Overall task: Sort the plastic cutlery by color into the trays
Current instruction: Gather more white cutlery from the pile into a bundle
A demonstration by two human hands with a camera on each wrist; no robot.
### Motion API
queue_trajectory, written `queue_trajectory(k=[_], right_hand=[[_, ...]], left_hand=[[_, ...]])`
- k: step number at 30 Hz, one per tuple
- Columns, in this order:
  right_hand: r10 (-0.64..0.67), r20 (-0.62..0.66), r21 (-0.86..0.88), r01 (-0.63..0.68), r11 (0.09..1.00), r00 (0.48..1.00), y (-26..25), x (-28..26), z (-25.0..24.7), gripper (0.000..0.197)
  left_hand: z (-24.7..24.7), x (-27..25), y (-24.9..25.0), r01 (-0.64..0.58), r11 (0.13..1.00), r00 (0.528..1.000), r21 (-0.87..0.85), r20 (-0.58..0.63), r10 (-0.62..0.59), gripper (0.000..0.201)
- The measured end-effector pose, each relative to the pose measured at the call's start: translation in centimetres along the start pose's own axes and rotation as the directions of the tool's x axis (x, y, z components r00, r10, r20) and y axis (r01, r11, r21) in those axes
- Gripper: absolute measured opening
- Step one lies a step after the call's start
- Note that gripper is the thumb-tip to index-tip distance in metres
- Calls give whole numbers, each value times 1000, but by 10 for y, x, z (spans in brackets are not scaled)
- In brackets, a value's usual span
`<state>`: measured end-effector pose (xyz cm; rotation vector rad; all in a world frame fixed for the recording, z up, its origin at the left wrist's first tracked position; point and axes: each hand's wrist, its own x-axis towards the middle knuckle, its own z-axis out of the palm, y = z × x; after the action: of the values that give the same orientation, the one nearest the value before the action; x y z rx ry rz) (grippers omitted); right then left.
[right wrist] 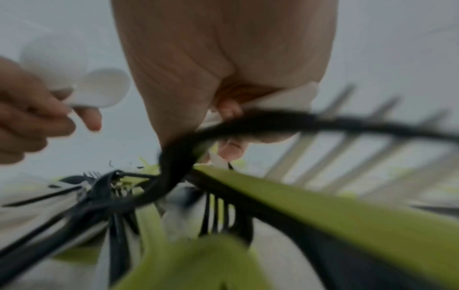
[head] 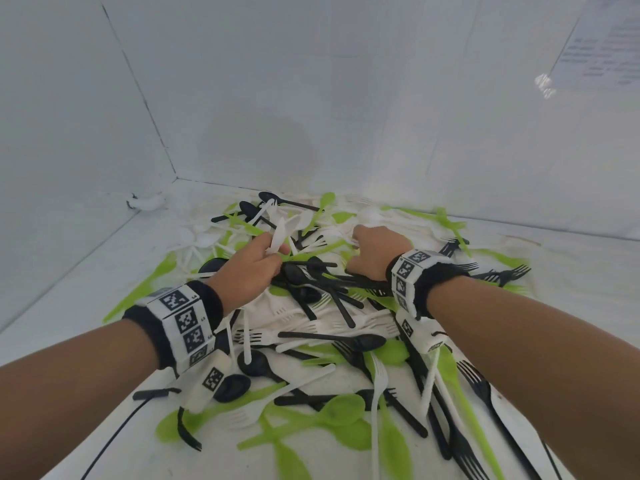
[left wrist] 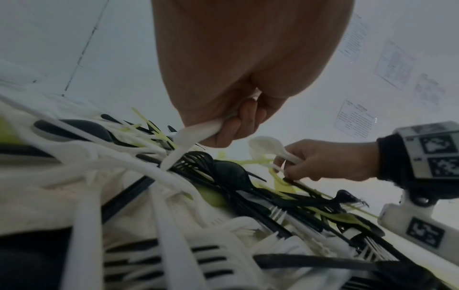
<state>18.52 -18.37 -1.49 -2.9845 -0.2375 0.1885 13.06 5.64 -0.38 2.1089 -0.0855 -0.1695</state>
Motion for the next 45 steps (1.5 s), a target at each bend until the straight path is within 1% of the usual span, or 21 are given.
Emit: queue_trajectory(k=[2,4,8,11,13,15,17,19,21,24,26,29,32,35,37,38,40,41,42,43,45], right_hand=[[10,-2,63,-10,998,1000,-2,0,-8,36],[18,10,103,-19,995,1000,-6,1,-14,27],[36,19,214,-40,976,999,-15,-1,-13,30],[56,-57,325,-35,945,997,-25,-8,-12,31],[7,-59,403,17,915,998,-36,-12,-10,31],[-106,45,376,82,923,993,-50,-16,-2,29],[-155,191,284,97,954,969,-61,-19,10,27],[-95,225,236,40,971,970,-59,-18,18,24],[-5,188,192,-32,981,982,-51,-16,18,24],[92,161,151,-116,982,983,-41,-16,12,26],[131,94,218,-149,965,987,-41,-17,9,28],[156,7,351,-148,925,988,-49,-18,8,29],[117,12,418,-112,901,993,-69,-22,6,32],[60,49,420,-75,905,997,-91,-31,5,34],[54,134,447,-109,888,989,-101,-35,7,33],[58,223,497,-164,852,973,-105,-37,9,29],[6,431,585,-285,759,902,-109,-42,14,23],[-19,515,665,-385,640,857,-111,-45,14,26],[-15,561,735,-490,470,828,-113,-47,14,29],[-1,584,776,-558,294,812,-113,-47,16,31],[11,570,821,-570,23,822,-112,-45,18,32]], left_hand=[[2,-2,-1,-10,999,1000,44,9,9,12],[3,-1,-5,-9,994,999,106,44,5,21],[5,-3,-9,-15,982,995,186,98,-4,27],[2,-6,-14,-51,937,994,347,110,14,23],[-2,-7,-18,-55,889,994,455,106,8,20],[-6,-9,-21,-57,847,994,529,105,2,19],[-16,-14,-21,-68,828,995,557,95,17,19],[-31,-20,-22,-85,817,996,571,70,54,22],[-50,-25,-24,-100,787,995,609,70,73,22],[-73,-28,-33,-98,703,989,705,146,-9,15],[-80,-28,-41,-88,686,980,722,185,-69,12],[-76,-31,-55,-93,687,966,721,232,-113,38],[-62,-33,-58,-176,660,952,731,297,-76,41],[-54,-32,-52,-212,678,951,703,310,-23,40],[-55,-35,-47,-222,712,955,666,295,21,34],[-57,-37,-46,-231,730,959,643,277,60,30],[-65,-41,-48,-207,761,974,615,204,100,25],[-70,-43,-51,-179,790,982,586,157,106,22],[-74,-45,-56,-145,824,989,548,110,102,19],[-78,-48,-59,-109,850,994,515,75,82,16],[-85,-55,-63,-40,882,999,470,31,29,14]])
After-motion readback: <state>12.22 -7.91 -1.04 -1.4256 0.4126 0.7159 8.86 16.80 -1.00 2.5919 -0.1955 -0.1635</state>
